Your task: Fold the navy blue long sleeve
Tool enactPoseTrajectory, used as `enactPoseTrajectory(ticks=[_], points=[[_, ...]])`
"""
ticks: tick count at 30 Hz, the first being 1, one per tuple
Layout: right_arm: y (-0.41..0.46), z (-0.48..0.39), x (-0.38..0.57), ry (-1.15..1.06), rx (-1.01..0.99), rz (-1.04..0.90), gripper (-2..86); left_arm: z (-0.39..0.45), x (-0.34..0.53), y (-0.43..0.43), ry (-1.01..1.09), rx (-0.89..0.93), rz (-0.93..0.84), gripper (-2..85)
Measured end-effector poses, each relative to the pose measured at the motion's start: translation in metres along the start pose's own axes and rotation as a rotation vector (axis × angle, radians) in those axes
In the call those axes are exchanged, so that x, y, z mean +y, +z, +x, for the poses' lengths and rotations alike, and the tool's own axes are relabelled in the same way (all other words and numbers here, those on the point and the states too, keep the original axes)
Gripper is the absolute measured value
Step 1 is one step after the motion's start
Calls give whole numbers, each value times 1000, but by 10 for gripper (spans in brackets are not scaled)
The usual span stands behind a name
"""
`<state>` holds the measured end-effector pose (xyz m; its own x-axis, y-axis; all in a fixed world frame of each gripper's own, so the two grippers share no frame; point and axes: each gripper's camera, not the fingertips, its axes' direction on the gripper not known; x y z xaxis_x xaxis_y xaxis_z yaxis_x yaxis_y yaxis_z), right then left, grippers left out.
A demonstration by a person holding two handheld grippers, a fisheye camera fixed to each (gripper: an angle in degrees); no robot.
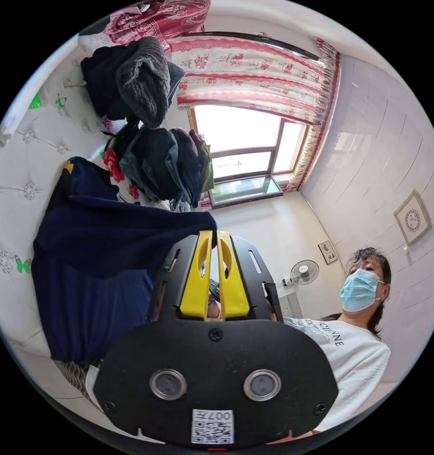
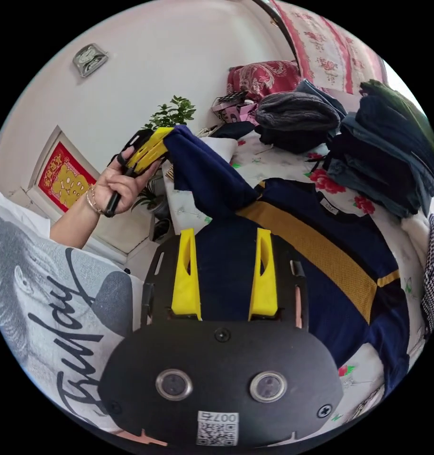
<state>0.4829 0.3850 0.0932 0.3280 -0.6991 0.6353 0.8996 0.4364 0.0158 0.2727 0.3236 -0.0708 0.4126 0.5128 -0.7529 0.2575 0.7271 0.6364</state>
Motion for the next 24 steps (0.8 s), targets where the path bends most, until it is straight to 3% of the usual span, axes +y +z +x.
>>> enactPoseTrajectory(ticks=[9, 12, 15, 21, 24], points=[[49, -6, -24, -27, -35, -103, 128, 10, 6, 24, 7, 31, -89, -8], [72, -10, -33, -49, -11, -204, 94, 5, 10, 38, 2, 3, -120, -5], [61, -5, -32, -19, 46, -189, 56, 5, 13, 54, 55, -58, -166, 8], [-35, 30, 21, 122, 135, -65, 26, -2, 27, 77, 242, -412, -284, 82], [-64, 51, 56, 258, 220, -102, 20, -38, 42, 98, 254, -622, -392, 102]])
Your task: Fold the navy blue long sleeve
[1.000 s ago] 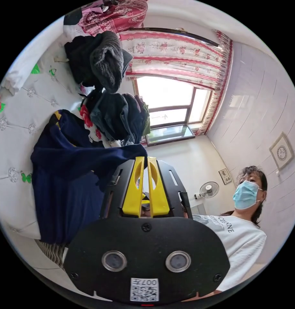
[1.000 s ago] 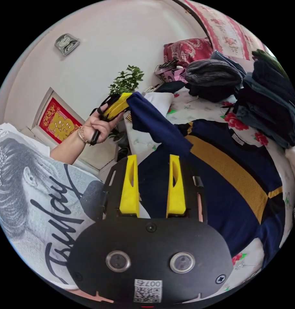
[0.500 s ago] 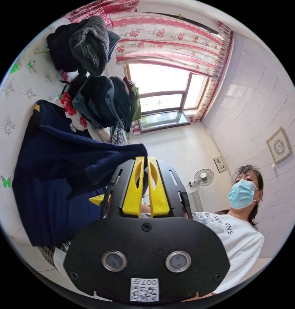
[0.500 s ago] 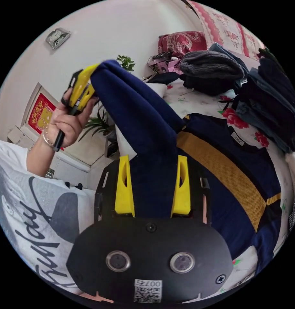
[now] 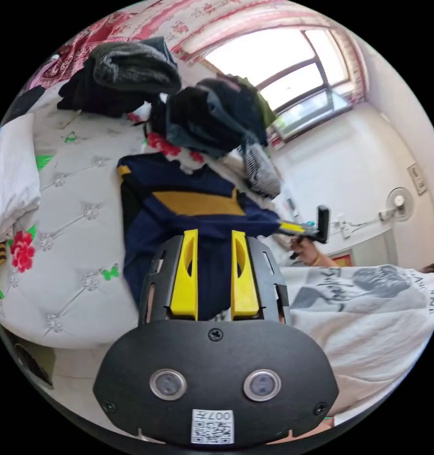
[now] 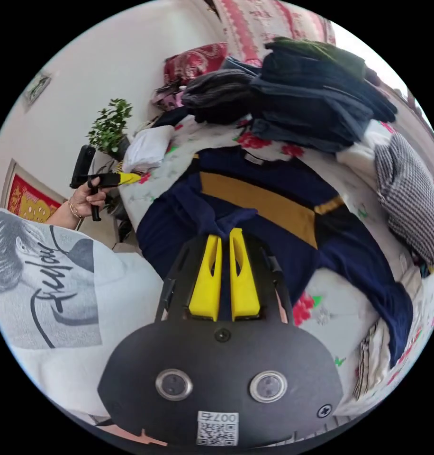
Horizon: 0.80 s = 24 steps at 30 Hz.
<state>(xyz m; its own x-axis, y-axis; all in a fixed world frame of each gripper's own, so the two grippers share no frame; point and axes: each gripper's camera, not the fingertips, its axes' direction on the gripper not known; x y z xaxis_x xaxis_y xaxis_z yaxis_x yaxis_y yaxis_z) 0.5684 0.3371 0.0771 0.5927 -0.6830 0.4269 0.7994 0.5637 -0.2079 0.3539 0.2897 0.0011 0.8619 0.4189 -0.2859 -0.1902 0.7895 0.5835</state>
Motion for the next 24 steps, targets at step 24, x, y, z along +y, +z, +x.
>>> enactPoseTrajectory(ticks=[24], points=[[-90, 81, 85, 672, -289, 104, 10, -50, -30, 188, 3, -528, -249, -3]])
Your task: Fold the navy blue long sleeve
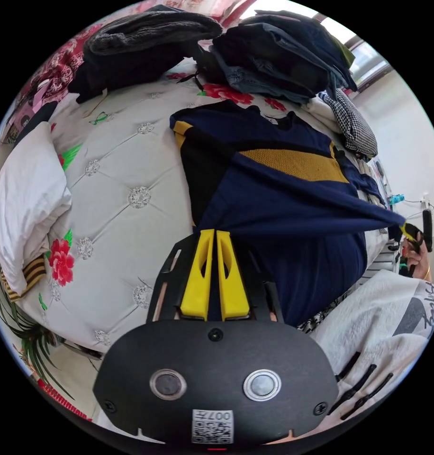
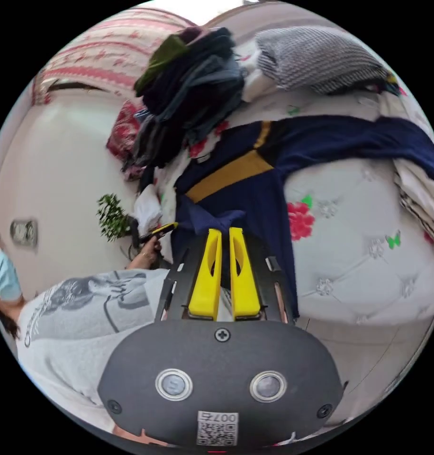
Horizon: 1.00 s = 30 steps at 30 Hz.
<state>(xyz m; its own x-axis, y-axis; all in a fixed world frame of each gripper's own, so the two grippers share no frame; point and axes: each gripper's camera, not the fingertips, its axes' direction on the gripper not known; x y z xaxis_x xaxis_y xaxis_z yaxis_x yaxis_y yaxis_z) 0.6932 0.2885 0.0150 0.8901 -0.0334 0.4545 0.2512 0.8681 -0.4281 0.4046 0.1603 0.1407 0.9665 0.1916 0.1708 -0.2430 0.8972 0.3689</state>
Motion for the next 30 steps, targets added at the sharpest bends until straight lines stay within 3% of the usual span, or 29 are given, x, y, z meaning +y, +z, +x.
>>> enactPoseTrajectory(ticks=[4, 8, 11, 18, 22, 28, 30], points=[[2, 8, 7, 43, 184, 67, 19, -4, 0, 3, -36, 46, 13, 48], [22, -24, 24, -166, 410, 43, 39, -11, -3, -16, -47, 101, 75, 77], [30, -31, 30, -200, 504, 54, 50, -17, -20, -26, -28, 103, 108, 80], [49, -36, 15, -244, 484, 13, 57, -17, -100, -2, 87, 59, 60, 85], [67, -33, 10, -230, 510, -51, 40, -32, -138, 30, 7, 29, -66, 67], [59, -33, 12, -186, 554, -20, 4, -53, -159, 7, -62, 78, 62, 63], [48, -28, 10, -155, 546, 0, 1, -57, -169, 16, -58, 104, 30, 62]])
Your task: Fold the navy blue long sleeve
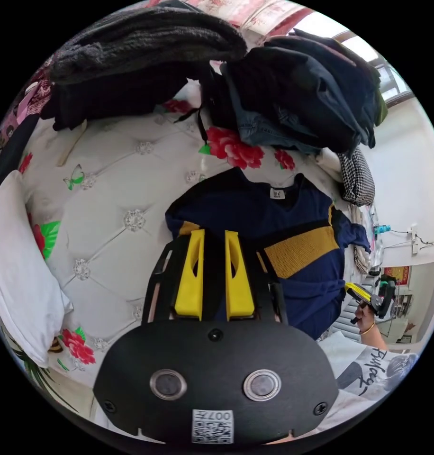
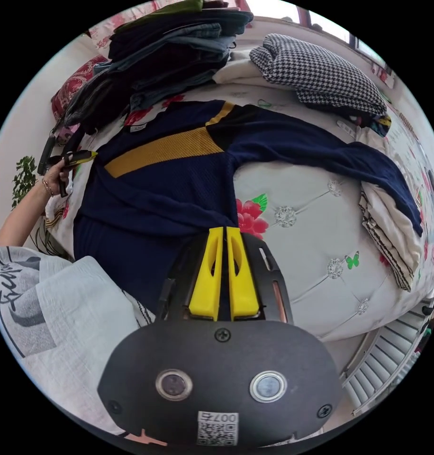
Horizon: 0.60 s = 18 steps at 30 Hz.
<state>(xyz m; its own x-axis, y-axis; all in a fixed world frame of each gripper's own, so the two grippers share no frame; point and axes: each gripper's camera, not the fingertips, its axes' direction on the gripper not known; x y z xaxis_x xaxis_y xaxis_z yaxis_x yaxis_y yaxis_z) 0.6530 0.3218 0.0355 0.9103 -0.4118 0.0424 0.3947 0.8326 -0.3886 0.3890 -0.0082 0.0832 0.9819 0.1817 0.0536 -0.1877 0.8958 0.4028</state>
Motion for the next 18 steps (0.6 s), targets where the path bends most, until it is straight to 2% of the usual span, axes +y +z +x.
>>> enactPoseTrajectory(ticks=[3, 5, 9, 14, 18], points=[[-10, 19, -5, 57, -13, 4, 0, -6, -13, 23, -12, -20, -68, 43], [-19, 34, -5, 117, -37, 26, 1, -9, -17, 25, -25, -53, -30, 15], [-44, 67, 11, 262, -111, 104, 10, -28, -13, 22, -142, 19, 22, 30], [-61, 76, 39, 278, -161, 125, 23, -51, 26, -15, -205, 47, 235, 57], [-59, 81, 52, 285, -178, 65, 34, -47, 60, -33, -97, 71, 236, 59]])
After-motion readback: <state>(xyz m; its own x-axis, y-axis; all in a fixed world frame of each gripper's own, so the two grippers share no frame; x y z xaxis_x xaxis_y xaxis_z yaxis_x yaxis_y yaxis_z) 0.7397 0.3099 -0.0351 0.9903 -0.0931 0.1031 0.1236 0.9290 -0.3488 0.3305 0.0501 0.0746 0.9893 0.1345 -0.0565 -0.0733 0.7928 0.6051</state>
